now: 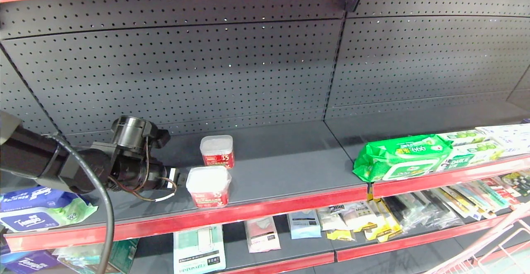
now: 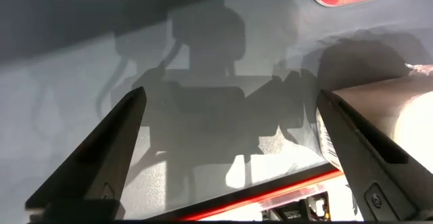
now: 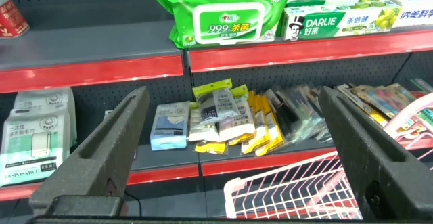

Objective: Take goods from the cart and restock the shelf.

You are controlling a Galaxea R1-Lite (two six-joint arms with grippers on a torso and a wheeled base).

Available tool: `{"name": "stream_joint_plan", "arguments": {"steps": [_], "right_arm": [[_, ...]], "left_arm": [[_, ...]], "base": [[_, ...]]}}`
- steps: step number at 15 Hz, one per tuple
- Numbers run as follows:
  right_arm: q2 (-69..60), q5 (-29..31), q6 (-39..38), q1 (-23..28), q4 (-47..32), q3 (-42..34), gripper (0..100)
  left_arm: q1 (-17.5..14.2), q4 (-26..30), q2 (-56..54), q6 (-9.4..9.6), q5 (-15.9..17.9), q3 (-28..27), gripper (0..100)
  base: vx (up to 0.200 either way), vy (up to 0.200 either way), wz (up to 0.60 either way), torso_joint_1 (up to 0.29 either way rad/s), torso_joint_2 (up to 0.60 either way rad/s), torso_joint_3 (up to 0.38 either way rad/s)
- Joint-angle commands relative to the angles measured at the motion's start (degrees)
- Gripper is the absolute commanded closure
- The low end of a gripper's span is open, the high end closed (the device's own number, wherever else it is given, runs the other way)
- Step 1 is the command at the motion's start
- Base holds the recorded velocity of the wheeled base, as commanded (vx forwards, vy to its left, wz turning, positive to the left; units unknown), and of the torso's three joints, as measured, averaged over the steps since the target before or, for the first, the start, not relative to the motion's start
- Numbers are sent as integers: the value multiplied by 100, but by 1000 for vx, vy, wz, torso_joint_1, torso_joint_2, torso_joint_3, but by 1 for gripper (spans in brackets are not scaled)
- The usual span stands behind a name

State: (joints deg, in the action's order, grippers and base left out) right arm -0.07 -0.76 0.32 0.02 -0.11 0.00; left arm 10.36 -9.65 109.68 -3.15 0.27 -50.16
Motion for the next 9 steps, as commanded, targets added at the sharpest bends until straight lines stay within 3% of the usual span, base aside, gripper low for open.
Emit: {"name": "stream_joint_plan", "arguments": {"steps": [1,9], "right_arm": [[7,-4,3,-2,2,0,0],[7,-4,3,-2,2,0,0]], "left_arm": [[1,-1,1,-2,0,-11,0],[89,7,18,-2,8,-46,0]], "base": [[0,0,0,0,0,0],[0,0,0,0,0,0]]}}
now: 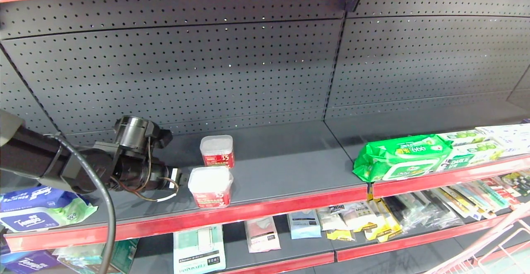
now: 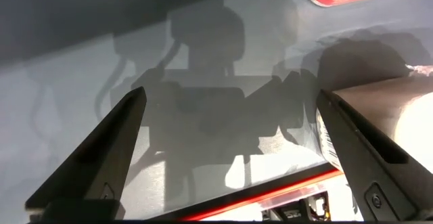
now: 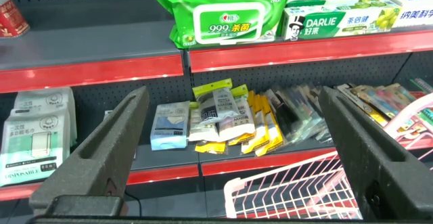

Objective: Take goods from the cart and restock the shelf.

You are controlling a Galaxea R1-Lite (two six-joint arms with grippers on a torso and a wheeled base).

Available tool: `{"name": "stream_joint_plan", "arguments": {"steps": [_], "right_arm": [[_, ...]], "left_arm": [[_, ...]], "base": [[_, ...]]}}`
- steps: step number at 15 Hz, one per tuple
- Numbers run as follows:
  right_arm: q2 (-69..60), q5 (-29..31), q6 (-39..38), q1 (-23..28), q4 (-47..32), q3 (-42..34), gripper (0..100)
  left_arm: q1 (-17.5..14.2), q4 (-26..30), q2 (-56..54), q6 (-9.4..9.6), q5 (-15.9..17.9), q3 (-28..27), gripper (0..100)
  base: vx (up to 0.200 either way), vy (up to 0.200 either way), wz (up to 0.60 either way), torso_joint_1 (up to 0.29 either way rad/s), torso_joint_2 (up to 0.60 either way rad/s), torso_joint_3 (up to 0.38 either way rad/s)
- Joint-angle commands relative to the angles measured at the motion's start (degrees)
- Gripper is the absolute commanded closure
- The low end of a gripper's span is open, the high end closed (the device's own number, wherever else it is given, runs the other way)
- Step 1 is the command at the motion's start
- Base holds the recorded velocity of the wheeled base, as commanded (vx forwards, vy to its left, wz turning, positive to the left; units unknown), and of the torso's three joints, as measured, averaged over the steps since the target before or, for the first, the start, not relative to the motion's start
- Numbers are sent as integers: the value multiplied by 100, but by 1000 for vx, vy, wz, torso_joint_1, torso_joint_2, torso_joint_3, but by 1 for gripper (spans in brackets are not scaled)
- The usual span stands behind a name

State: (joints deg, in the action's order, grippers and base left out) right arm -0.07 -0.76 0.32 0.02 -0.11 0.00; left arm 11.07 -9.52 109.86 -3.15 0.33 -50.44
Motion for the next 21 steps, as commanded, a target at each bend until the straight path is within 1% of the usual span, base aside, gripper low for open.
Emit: {"name": "stream_joint_plan", "arguments": {"steps": [1,17,21], "right_arm": [[7,-4,3,-2,-7,0,0],[7,-4,3,-2,-7,0,0],[7,-4,3,-2,2,0,0]], "left_arm": [[27,-6,18,-2,2,-36,0],[97,12,44,-2,2,-80,0],[97,91,-9,-2,-7,-62,0]], "base": [[0,0,0,0,0,0],[0,0,0,0,0,0],[0,0,0,0,0,0]]}}
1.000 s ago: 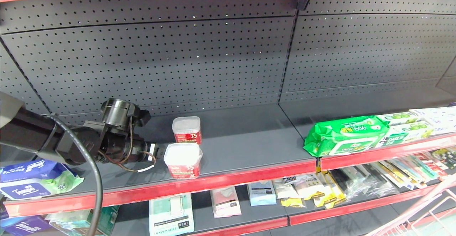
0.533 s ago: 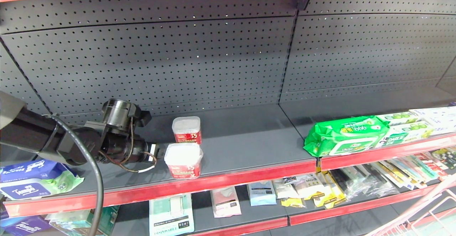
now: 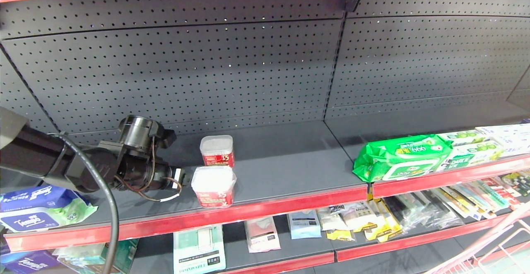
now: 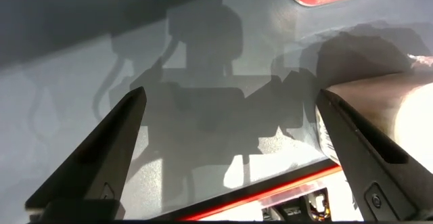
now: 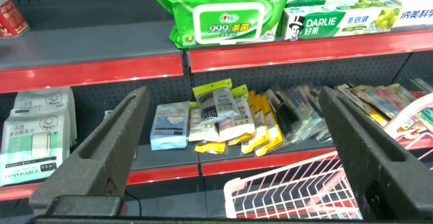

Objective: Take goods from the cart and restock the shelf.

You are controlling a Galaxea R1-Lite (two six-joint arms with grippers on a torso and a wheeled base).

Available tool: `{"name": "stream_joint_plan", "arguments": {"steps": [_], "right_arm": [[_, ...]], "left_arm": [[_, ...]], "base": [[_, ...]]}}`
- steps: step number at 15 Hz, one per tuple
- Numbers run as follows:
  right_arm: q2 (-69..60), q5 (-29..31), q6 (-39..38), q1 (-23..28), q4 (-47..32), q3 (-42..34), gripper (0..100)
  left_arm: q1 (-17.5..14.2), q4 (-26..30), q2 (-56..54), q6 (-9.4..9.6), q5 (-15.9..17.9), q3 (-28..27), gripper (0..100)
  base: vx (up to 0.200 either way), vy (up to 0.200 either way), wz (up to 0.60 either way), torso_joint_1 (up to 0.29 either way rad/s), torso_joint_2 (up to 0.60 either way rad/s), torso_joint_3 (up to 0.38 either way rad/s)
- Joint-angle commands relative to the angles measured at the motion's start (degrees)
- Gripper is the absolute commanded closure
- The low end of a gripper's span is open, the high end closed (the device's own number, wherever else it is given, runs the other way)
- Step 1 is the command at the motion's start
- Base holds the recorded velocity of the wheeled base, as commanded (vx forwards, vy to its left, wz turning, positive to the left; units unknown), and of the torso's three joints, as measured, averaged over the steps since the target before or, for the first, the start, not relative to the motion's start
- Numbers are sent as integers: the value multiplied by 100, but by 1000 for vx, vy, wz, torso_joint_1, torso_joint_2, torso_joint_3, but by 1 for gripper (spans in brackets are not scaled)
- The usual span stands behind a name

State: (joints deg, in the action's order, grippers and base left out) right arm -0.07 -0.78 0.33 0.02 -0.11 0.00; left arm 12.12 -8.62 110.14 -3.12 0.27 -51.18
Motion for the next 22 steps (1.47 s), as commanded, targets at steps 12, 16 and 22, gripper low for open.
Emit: {"name": "stream_joint_plan", "arguments": {"steps": [12,16,22], "right_arm": [[7,-1,2,6,2,0,0],[7,-1,2,-2,2,0,0],[7,-1,2,-2,2,0,0]], "left_arm": [[-289,317,-476,110,-53,117,0],[-192,299,-327,163,-18,90,0],[-52,299,-186,180,-9,55,0]], "base": [[0,0,0,0,0,0],[0,0,0,0,0,0],[0,0,0,0,0,0]]}}
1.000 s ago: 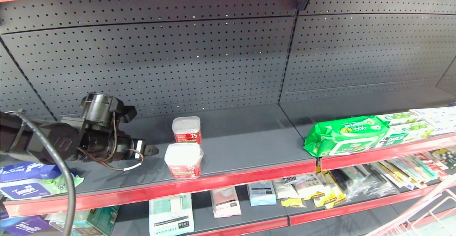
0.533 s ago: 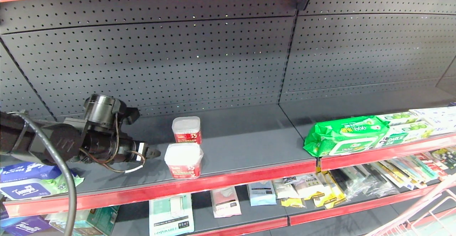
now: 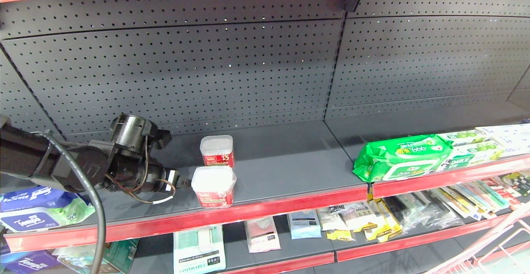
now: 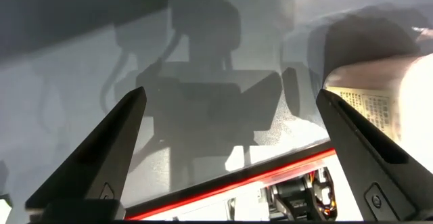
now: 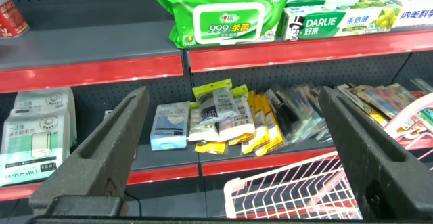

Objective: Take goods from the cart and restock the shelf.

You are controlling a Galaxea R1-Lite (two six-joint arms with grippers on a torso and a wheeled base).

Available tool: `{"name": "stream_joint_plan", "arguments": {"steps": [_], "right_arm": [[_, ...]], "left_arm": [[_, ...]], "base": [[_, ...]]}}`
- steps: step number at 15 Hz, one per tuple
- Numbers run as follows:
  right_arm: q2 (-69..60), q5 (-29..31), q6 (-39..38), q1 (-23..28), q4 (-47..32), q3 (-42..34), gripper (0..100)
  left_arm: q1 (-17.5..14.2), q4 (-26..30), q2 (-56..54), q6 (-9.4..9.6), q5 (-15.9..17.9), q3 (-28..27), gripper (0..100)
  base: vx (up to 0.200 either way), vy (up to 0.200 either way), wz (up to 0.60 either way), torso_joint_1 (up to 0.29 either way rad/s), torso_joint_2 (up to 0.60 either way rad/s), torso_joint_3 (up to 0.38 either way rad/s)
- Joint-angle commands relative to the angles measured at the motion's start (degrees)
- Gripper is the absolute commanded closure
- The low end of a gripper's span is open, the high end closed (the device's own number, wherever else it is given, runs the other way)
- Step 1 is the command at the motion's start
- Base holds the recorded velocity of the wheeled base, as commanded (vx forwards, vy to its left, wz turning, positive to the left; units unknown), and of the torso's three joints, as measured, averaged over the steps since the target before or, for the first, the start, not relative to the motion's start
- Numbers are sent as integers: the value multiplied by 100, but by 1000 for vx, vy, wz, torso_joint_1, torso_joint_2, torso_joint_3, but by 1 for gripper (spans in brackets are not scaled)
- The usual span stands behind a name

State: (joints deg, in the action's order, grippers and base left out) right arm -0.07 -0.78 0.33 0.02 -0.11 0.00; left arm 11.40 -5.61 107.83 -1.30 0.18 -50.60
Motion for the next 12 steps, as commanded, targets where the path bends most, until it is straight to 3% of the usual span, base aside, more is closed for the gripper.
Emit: {"name": "stream_joint_plan", "arguments": {"steps": [1,12], "right_arm": [[7,-1,2,-2,2,0,0],[7,-1,2,6,-7,0,0]], "left_arm": [[29,-2,54,-1,8,-11,0],[117,33,19,-10,17,-20,0]], "base": [[0,0,0,0,0,0],[0,0,0,0,0,0]]}}
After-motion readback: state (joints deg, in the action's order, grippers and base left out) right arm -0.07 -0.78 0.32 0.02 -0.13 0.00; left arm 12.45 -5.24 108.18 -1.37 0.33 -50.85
